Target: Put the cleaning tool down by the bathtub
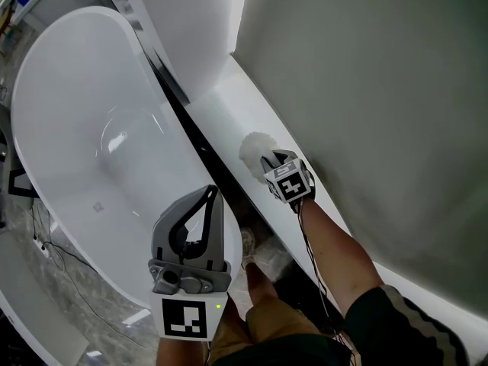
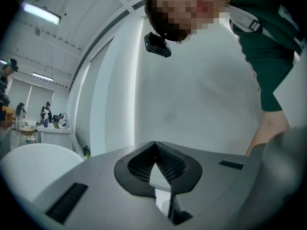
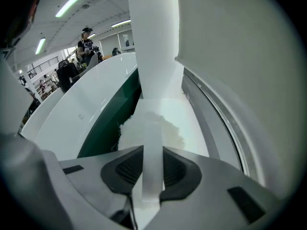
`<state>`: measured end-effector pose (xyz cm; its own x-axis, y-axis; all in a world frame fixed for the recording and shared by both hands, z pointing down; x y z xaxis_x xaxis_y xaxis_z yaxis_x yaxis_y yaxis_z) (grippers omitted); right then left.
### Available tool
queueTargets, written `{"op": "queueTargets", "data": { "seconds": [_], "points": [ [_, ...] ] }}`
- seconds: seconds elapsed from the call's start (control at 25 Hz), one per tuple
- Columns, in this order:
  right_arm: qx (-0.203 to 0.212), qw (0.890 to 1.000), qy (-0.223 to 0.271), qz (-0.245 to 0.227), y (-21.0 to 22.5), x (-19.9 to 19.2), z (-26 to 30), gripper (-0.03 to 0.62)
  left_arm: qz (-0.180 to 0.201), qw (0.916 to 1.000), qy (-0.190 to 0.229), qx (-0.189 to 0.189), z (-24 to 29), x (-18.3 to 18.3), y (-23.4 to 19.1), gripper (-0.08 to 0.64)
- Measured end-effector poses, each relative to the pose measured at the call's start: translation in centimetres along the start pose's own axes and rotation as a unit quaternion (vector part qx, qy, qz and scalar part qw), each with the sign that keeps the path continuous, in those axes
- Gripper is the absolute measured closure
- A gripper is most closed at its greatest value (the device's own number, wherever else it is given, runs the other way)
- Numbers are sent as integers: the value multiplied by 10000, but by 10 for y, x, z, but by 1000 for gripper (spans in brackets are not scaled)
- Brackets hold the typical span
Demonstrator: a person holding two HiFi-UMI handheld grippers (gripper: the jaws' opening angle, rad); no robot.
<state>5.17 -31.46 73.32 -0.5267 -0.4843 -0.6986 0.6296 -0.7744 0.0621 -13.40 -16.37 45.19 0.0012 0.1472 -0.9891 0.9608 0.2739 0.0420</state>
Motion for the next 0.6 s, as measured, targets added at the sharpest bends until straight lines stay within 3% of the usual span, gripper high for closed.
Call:
{"op": "queueTargets", "data": {
  "seconds": [0.32, 0.6],
  "points": [
    [-168, 9976, -656, -139, 9, -13, 27, 497, -33, 9999, -145, 60, -5, -13, -3, 554],
    [-176, 9958, -849, -281, 11, -12, 42, 497, -171, 9996, -240, 18, -5, -20, -9, 555]
  ]
}}
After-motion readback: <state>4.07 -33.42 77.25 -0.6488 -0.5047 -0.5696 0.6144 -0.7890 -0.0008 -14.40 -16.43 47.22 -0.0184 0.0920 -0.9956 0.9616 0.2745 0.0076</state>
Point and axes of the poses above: the fingertips, and each gripper's own axes: z forward along the fingers, y to its right, x out of its top, the point moved 10 cm from there along -z, backward along the fingers, and after that the axes turned 14 degrees about y, right-handed, at the moved point
